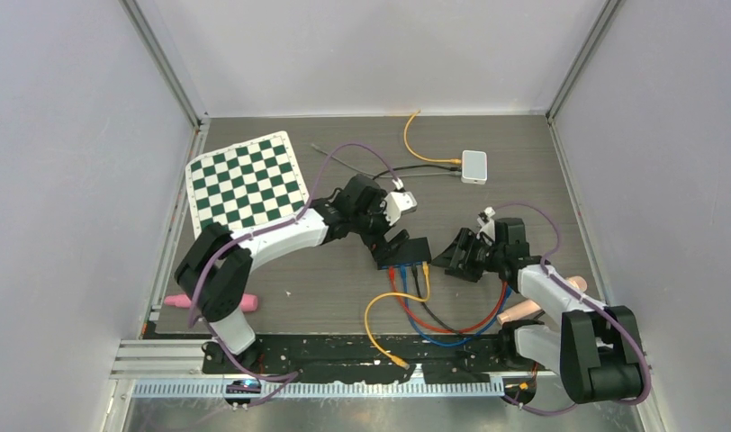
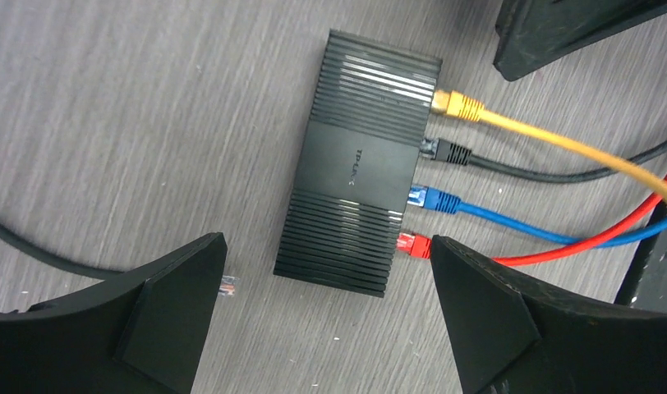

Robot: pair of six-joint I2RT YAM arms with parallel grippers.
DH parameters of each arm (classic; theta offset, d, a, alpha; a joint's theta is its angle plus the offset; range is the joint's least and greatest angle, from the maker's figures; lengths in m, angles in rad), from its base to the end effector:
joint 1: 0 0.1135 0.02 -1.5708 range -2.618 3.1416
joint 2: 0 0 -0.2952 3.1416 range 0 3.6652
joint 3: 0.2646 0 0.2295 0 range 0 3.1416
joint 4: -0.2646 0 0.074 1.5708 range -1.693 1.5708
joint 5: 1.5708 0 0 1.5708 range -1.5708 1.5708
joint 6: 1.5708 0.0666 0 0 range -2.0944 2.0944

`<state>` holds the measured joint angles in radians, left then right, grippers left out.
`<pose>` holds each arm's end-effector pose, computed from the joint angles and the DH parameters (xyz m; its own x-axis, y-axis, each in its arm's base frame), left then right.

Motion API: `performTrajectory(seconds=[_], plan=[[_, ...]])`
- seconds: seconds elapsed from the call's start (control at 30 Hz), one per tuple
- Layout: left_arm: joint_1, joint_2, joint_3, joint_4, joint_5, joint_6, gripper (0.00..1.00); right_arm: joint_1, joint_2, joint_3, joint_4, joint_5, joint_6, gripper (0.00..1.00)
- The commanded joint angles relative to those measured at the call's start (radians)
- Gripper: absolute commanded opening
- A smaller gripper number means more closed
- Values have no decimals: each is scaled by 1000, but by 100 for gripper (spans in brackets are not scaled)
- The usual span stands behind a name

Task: Pull the plug from the switch port
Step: Pull the connector from the switch port.

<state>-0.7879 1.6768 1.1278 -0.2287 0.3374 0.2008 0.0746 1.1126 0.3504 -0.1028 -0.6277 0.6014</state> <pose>0.2447 -0.2771 0.2466 -0.3183 0.5868 -0.7445 0.9172 0.3891 -0.0855 0.1707 0.0520 0.1714 -0.8749 0.3938 -0.2819 0.0665 0.6742 0.7356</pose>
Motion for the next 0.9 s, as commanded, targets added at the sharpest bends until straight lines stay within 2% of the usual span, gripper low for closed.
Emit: performTrajectory(seconds=[0.0,0.23,0.57,0.87], plan=[[-5,54,83,-119,31,109,100,48,13,-33,137,-42,71,62],[-39,166,203,-263,-25,200,100,100,79,-58,237,-22,152,62],[-51,258,298,-346,-35,247,100,114,176,-52,276,0,161,59],[-65,320,336,-362,-33,231,98,114,240,-47,292,-1,148,57]])
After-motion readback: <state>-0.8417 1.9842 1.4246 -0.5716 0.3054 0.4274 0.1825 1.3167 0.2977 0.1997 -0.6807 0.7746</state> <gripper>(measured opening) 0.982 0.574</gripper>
